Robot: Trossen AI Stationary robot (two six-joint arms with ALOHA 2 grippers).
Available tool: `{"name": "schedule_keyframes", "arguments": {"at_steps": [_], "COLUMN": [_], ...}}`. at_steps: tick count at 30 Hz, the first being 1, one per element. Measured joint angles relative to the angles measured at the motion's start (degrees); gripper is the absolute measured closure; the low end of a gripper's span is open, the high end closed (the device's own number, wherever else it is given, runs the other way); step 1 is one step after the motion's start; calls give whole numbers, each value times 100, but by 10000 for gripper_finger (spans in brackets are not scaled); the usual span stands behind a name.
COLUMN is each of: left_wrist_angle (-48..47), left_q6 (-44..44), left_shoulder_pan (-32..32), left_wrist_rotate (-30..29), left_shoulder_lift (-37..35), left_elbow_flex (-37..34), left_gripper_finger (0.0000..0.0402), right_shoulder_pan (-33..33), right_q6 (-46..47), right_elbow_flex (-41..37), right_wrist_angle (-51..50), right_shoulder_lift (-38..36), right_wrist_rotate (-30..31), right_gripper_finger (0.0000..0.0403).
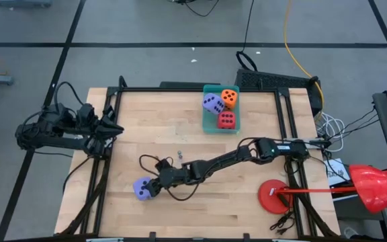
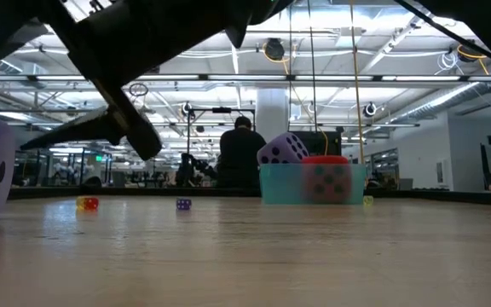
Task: Pick & Place Dice
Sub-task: Put the large purple die into the green bin
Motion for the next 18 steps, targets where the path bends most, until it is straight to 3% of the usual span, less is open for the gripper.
{"name": "schedule_keyframes", "arguments": {"at_steps": [5, 12, 18], "left_wrist_angle": [-1, 12, 5], "left_q6": [-2, -2, -2], "left_shoulder_pan": [0, 0, 0], "left_wrist_rotate": [0, 0, 1], "left_shoulder_lift": [2, 0, 2], "left_elbow_flex": [0, 2, 2], "left_gripper_finger": [355, 355, 355], "right_shoulder_pan": [-2, 24, 24], "right_q6": [215, 16, 51], "right_elbow_flex": [171, 1197, 1276], "right_wrist_angle": [82, -1, -107], "right_shoulder_lift": [329, 1027, 1137], "right_wrist_rotate": [-33, -28, 5], "right_gripper_finger": [115, 116, 167]}}
